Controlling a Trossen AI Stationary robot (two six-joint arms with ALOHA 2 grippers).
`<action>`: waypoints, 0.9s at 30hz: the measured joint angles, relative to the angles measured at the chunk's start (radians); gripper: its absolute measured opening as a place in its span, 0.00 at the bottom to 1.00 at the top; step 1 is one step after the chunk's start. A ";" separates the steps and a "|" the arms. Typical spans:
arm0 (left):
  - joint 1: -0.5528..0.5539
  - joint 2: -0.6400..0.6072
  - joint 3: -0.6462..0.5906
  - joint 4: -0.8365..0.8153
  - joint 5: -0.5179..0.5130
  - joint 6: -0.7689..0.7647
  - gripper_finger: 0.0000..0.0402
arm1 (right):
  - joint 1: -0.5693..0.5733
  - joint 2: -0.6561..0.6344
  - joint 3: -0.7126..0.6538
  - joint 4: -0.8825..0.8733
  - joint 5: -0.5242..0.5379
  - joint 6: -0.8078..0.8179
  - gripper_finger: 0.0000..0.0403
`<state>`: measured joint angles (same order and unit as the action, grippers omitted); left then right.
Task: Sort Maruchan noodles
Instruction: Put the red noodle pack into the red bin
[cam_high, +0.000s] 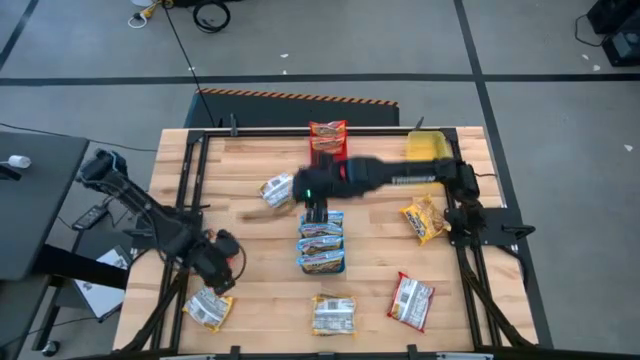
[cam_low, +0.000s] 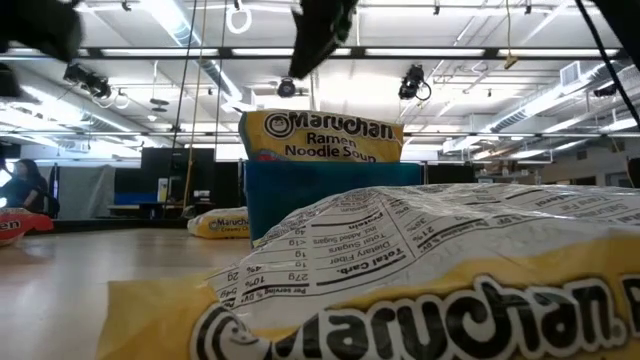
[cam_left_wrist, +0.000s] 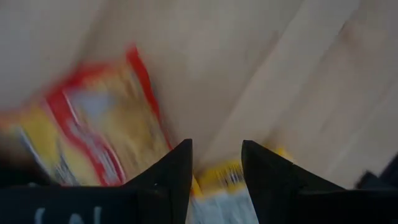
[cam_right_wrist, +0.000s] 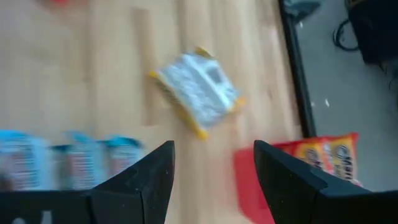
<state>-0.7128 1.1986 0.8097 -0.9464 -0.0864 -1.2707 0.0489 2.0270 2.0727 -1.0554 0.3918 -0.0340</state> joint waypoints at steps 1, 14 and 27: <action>-0.023 0.011 0.000 0.000 0.021 -0.051 0.35 | 0.035 0.000 -0.004 0.002 0.015 0.018 0.55; -0.191 0.215 0.000 -0.030 0.063 -0.367 0.35 | 0.452 0.000 -0.132 -0.047 0.148 0.368 0.55; -0.133 0.328 0.039 0.486 -0.106 -0.023 0.35 | 0.591 0.000 -0.133 -0.048 0.166 0.560 0.55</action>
<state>-0.8457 1.5264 0.8492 -0.4608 -0.1923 -1.2942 0.6399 2.0274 1.9396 -1.1030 0.5575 0.5259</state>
